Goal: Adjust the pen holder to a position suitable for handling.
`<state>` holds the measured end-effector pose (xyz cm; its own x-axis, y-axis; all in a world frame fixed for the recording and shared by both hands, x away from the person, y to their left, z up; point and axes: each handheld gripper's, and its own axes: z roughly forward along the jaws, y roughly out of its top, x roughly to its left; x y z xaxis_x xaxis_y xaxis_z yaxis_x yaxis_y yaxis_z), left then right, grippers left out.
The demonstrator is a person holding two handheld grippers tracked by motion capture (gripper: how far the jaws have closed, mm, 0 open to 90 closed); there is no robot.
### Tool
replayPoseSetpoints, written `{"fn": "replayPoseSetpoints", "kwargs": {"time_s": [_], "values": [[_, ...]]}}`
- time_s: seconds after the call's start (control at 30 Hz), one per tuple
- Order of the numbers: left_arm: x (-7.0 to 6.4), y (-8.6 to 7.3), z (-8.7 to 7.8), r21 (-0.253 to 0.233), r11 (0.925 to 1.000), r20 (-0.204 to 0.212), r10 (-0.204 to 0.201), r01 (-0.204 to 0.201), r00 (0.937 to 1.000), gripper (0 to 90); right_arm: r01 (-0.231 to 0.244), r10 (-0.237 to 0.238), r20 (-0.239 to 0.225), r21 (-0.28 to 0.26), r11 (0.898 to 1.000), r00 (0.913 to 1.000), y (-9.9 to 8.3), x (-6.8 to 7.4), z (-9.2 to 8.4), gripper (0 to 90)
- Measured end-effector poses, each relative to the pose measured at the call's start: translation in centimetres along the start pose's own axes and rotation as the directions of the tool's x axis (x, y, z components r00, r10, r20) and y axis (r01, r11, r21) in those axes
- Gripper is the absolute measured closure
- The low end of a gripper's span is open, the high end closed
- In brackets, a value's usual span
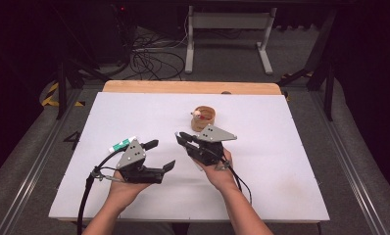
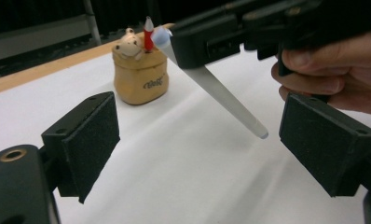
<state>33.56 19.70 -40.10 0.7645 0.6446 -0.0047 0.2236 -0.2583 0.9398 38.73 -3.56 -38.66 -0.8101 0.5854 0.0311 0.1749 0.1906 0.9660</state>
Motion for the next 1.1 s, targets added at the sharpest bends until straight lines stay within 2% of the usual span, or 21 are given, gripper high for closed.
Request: {"fn": "replayPoseSetpoints", "kwargs": {"time_s": [0.27, 0.47, 0.77, 0.87, 1.1], "values": [[-0.6, -0.2, 1.2, -0.003, 0.9996, 0.045, -0.027, 0.027, 0.9986, 19.5, 0.033, -0.035, -0.029, -0.062, 0.998, 0.999, 0.7, 0.8, -0.8, 79.2], [-0.9, -0.1, 1.9, -0.023, 0.9972, 0.068, -0.069, 0.071, 0.9953, 23.9, 0.032, -0.036, -0.037, -0.1, 0.994, 0.9987, 1.1, 1.0, -1.2, 79.2], [-1.7, -0.1, 3.4, -0.032, 0.9949, 0.098, -0.092, 0.096, 0.9909, 32.2, 0.044, -0.052, -0.055, -0.135, 0.99, 0.9972, 1.7, 1.3, -1.9, 79.1], [-2.1, -0.2, 4.1, -0.029, 0.9959, 0.107, -0.082, 0.086, 0.9908, 37.8, 0.044, -0.052, -0.059, -0.136, 0.99, 0.9969, 1.9, 1.4, -2.0, 79.1], [-2.6, -0.1, 5.0, -0.044, 0.9941, 0.111, -0.094, 0.099, 0.9894, 50.6, 0.039, -0.048, -0.055, -0.162, 0.986, 0.9973, 2.1, 1.3, -2.5, 79.1]]}}
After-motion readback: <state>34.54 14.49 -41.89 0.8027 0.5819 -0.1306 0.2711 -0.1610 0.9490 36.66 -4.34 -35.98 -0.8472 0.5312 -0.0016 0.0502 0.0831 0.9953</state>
